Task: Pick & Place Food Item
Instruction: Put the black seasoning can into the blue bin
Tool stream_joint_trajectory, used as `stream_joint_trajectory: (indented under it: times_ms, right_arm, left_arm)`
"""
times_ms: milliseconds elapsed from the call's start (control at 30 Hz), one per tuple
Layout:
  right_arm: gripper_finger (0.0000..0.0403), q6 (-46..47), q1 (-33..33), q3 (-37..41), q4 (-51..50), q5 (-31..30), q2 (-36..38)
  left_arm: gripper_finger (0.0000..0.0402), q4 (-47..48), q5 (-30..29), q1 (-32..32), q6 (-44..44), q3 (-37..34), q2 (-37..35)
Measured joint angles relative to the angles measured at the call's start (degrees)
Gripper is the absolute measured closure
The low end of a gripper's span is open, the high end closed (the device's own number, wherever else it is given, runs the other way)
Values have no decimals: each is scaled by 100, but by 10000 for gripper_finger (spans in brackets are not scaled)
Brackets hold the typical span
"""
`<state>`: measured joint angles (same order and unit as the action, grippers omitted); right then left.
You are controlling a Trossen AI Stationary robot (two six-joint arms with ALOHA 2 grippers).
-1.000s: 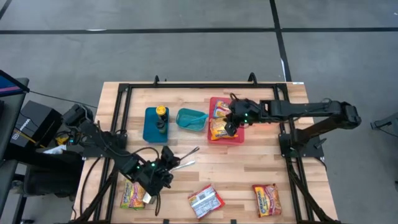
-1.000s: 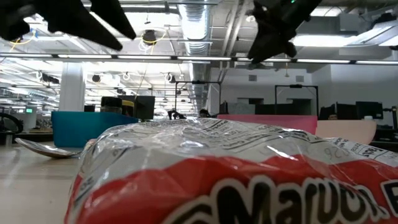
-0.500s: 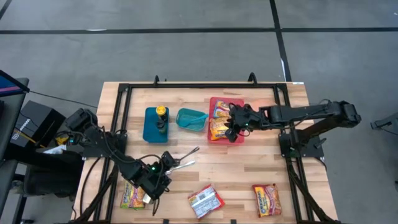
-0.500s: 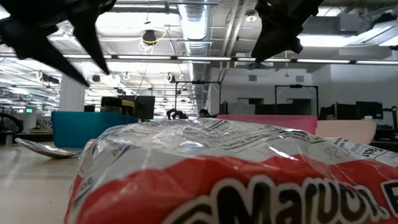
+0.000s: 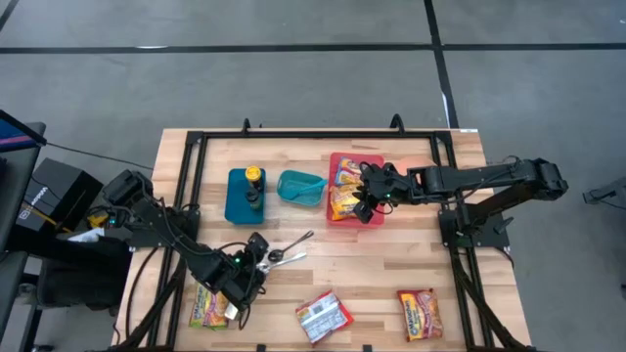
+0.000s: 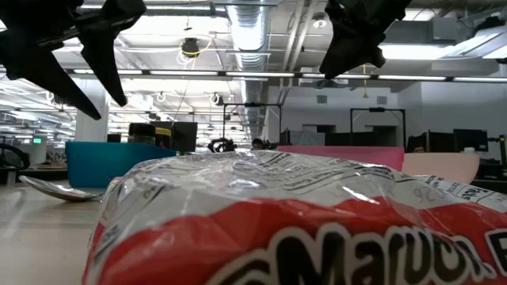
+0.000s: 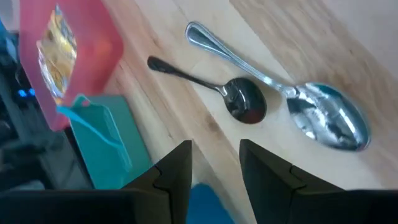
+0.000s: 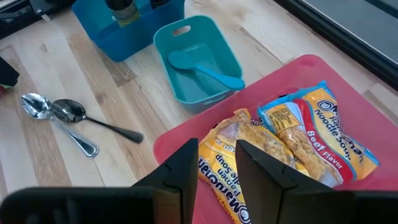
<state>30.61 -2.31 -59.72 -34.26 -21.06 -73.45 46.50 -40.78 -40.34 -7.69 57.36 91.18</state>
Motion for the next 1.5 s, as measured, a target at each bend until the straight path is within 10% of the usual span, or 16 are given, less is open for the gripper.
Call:
stream_joint_trajectory:
  times_ms: [400,567,1033,1500]
  right_arm:
    - [301,2,2,0,19,-2,-2]
    - [301,2,2,0,26,-2,-2]
    - [301,-12,2,0,45,-155,-2]
    - [301,-63,2,0,42,-198,-4]
  left_arm:
    - [275,47,-96,64,4014,4,-1417]
    - [275,34,804,242,6263,7,-2319]
    - [309,421,3580,249,8559,6,-2028]
    - [400,450,3813,229,9474,6,-1825]
